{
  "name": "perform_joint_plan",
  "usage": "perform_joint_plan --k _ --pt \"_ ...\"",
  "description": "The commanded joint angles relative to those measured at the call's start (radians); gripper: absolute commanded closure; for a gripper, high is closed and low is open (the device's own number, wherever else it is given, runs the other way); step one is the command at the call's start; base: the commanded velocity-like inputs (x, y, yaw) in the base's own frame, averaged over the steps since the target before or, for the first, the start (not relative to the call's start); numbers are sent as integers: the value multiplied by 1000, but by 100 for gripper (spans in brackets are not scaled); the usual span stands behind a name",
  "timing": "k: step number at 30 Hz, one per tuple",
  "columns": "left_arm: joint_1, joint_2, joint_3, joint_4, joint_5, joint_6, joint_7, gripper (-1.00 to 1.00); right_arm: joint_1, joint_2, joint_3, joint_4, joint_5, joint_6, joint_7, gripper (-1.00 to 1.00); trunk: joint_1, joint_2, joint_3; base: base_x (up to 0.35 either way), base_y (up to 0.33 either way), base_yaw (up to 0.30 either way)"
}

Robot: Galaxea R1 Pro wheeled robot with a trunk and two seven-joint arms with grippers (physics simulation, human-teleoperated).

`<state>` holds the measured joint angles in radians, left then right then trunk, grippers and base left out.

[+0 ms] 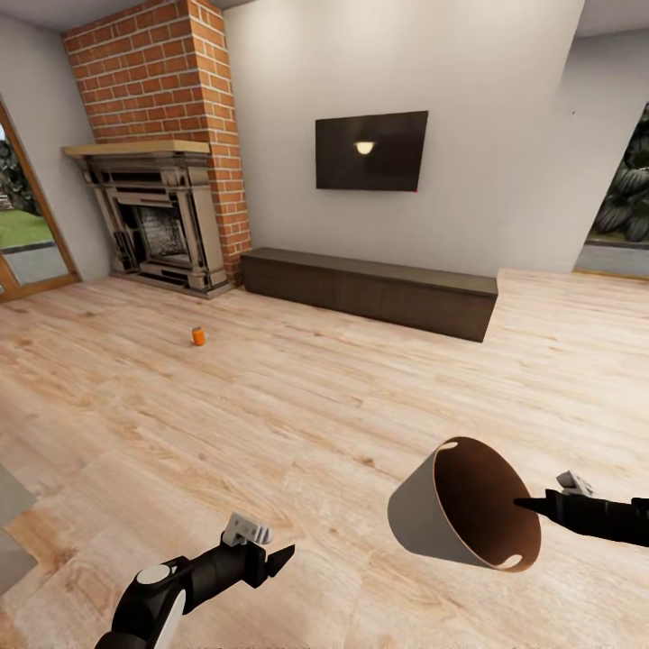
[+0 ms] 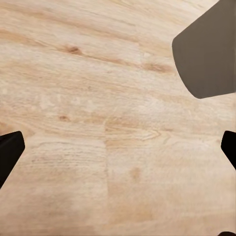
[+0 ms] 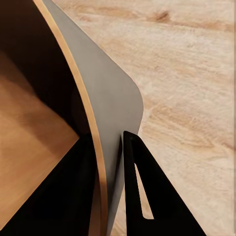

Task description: Put the three can of soda from the living room inside the tash can in the kitchen.

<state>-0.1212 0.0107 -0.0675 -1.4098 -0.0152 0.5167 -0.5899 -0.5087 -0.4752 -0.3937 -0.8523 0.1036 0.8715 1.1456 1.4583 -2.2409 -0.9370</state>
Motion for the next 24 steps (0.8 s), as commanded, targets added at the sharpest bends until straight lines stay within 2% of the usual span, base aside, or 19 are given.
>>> perform_joint_plan --k 1,4,9,10,11,12,13,14,17,20,24 --pt "0 0 0 0 0 1 1 -100 -1 1 -1 -1 -20 15 2 100 0 0 -2 0 0 0" --pt "0 0 0 0 -1 1 5 -100 -1 3 -1 -1 -21 14 -31 100 0 0 -6 0 0 0" --pt "0 0 4 1 -2 2 7 -100 -1 13 -2 -7 -21 14 -175 100 0 0 -15 0 0 0" --pt "0 -1 4 1 -2 2 8 -100 -1 16 -3 -12 -21 14 -233 100 0 0 -16 0 0 0" --pt "0 -1 4 1 -2 2 8 -100 -1 19 -4 -38 -21 15 -322 100 0 0 -18 0 0 0" --pt "0 -1 4 1 -2 2 8 -100 -1 20 -5 -47 -20 15 -344 100 0 0 -20 0 0 0" --pt "0 -1 5 1 -2 2 8 -100 -1 33 -6 -76 -20 17 -409 100 0 0 -21 0 0 0" --pt "0 -1 5 1 -2 2 8 -100 -1 40 -6 -87 -20 18 -431 100 0 0 -23 0 0 0" --pt "0 -1 6 0 -2 2 8 -100 -1 93 -6 -156 -19 25 -568 100 0 0 -28 0 0 0" --pt "0 -1 6 0 -2 2 9 -100 -1 123 -7 -198 -19 35 -668 100 0 0 -33 0 0 0" --pt "0 -1 6 0 -2 2 9 -100 -1 138 -7 -226 -19 61 -722 100 0 0 -39 0 0 0"
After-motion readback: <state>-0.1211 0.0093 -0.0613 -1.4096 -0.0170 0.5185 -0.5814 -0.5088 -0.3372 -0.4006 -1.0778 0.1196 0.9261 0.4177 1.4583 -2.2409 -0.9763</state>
